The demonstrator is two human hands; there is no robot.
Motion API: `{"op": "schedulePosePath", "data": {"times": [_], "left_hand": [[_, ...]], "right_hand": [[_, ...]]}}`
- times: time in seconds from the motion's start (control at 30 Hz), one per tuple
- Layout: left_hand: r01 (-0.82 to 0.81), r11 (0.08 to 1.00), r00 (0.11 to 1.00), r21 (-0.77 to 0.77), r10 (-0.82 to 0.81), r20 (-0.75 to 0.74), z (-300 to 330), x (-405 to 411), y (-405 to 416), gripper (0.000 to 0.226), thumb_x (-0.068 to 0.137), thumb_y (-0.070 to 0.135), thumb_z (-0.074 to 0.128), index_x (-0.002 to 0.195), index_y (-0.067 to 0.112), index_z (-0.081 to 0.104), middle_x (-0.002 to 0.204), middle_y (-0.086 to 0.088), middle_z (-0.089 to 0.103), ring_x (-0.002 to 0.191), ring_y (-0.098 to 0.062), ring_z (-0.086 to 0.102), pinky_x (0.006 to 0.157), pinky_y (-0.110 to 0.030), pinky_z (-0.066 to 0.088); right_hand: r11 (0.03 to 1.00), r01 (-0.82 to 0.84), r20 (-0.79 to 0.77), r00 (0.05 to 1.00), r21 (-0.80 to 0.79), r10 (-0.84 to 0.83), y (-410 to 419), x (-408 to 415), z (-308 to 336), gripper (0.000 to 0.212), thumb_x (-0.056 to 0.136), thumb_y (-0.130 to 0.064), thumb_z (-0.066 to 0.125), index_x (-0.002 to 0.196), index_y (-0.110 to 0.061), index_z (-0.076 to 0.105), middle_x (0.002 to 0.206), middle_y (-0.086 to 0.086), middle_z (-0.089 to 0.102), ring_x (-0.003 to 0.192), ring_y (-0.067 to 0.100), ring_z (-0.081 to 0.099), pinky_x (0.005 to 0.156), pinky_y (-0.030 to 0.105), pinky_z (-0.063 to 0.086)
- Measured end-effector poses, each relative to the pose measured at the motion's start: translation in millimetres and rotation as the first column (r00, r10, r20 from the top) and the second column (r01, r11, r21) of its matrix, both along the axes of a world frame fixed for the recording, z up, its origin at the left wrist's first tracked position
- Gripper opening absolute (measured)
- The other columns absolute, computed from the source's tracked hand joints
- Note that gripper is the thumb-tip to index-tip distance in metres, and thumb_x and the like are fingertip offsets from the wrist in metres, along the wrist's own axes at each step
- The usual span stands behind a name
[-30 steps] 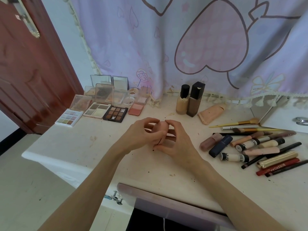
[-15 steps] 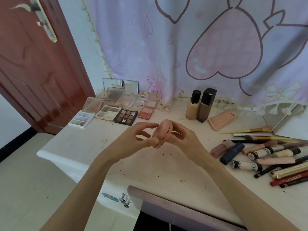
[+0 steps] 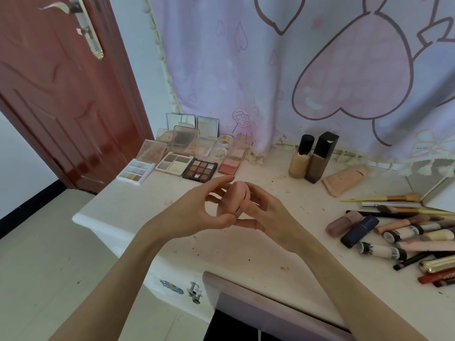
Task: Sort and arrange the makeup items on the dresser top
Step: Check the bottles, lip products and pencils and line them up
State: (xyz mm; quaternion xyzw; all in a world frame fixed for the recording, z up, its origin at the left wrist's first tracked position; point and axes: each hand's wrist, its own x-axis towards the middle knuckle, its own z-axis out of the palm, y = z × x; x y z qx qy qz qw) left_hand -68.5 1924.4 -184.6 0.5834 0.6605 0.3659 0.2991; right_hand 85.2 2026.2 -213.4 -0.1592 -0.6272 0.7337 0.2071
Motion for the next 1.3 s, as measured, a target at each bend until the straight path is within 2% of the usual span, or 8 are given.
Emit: {"op": "schedulePosePath", "data": {"times": [0.13,0.37,0.43,0.53,0.73,0.87,1.1,1.3], "left_hand": [[0.026,0.999,0.996,0.024,-0.024,-0.081,1.2,-5.5,-5.2,0.074,0.069,0.028,0.069,0.134,0.035,0.035,0.13,0.02,0.043,0.113,0.005,0.046,0.096,-0.014,0.041],[0.113,0.984,0.975,0.137,-0.083,-0.207,1.4,-15.2,-9.6,0.066,0.079,0.011,0.071,0.134,0.033,0.042,0.14,0.021,0.038,0.13,0.004,0.032,0.104,-0.012,0.029],[0.085,0.985,0.986,0.151,-0.061,-0.158,-1.0,-19.4,-11.5,0.054,0.082,0.009,0.067,0.128,0.034,0.049,0.135,0.022,0.045,0.126,0.005,0.039,0.101,-0.012,0.034],[-0.059,0.993,0.998,0.105,0.058,0.019,-7.9,-21.6,-12.1,0.031,0.092,0.014,0.054,0.116,0.033,0.057,0.118,0.016,0.061,0.11,0.0,0.056,0.092,-0.02,0.045],[-0.211,0.977,0.968,0.026,0.206,0.144,-8.4,-10.1,-7.6,0.041,0.078,0.061,0.048,0.112,0.041,0.056,0.106,0.018,0.065,0.102,0.0,0.06,0.089,-0.028,0.051],[-0.243,0.97,0.956,0.014,0.237,0.176,-6.1,-11.5,-8.1,0.023,0.087,0.04,0.054,0.11,0.043,0.056,0.103,0.02,0.064,0.1,0.007,0.058,0.085,-0.018,0.051],[-0.282,0.959,0.943,0.009,0.275,0.189,-7.2,-13.4,-10.8,0.034,0.085,0.033,0.061,0.119,0.028,0.061,0.106,0.018,0.067,0.096,0.004,0.063,0.081,-0.011,0.05],[-0.205,0.979,0.96,-0.023,0.205,0.192,-1.4,-29.3,-14.8,0.028,0.089,0.023,0.059,0.113,0.037,0.061,0.101,0.019,0.069,0.098,0.005,0.062,0.085,-0.013,0.048]], "right_hand": [[0.977,-0.078,-0.083,0.995,-0.199,0.062,-2.6,-7.1,-5.6,0.069,0.064,-0.046,0.078,0.124,-0.023,0.053,0.124,0.003,0.061,0.111,0.026,0.061,0.083,0.038,0.054],[0.876,-0.154,-0.169,0.982,-0.457,0.084,2.8,-17.9,-9.7,0.058,0.072,-0.042,0.075,0.12,-0.014,0.062,0.123,0.017,0.061,0.114,0.039,0.057,0.093,0.042,0.051],[0.911,-0.127,-0.167,0.984,-0.392,0.066,3.5,-17.1,-7.8,0.056,0.07,-0.036,0.077,0.117,-0.009,0.063,0.114,0.012,0.065,0.109,0.03,0.061,0.09,0.036,0.052],[0.998,0.068,-0.015,0.998,-0.012,-0.068,-0.6,-20.0,-5.9,0.049,0.074,-0.014,0.076,0.119,-0.017,0.057,0.113,-0.002,0.066,0.109,0.015,0.061,0.091,0.028,0.05],[0.879,0.199,-0.017,0.977,0.432,-0.213,-17.6,-34.0,-18.8,0.072,0.069,-0.009,0.081,0.13,-0.02,0.044,0.13,-0.003,0.048,0.122,0.005,0.047,0.099,0.02,0.043],[0.885,0.174,0.022,0.979,0.432,-0.203,-21.2,-39.7,-20.1,0.078,0.069,-0.011,0.081,0.134,-0.019,0.039,0.13,-0.01,0.05,0.123,0.0,0.046,0.1,0.018,0.042],[0.865,0.206,0.06,0.963,0.458,-0.261,-25.3,-46.1,-22.1,0.073,0.069,-0.016,0.082,0.124,-0.034,0.038,0.119,-0.025,0.051,0.119,-0.004,0.049,0.095,0.013,0.044],[0.873,0.252,0.014,0.959,0.418,-0.284,-29.5,-60.6,-28.7,0.072,0.067,-0.013,0.083,0.122,-0.031,0.04,0.12,-0.023,0.049,0.114,-0.014,0.046,0.093,0.011,0.043]]}}
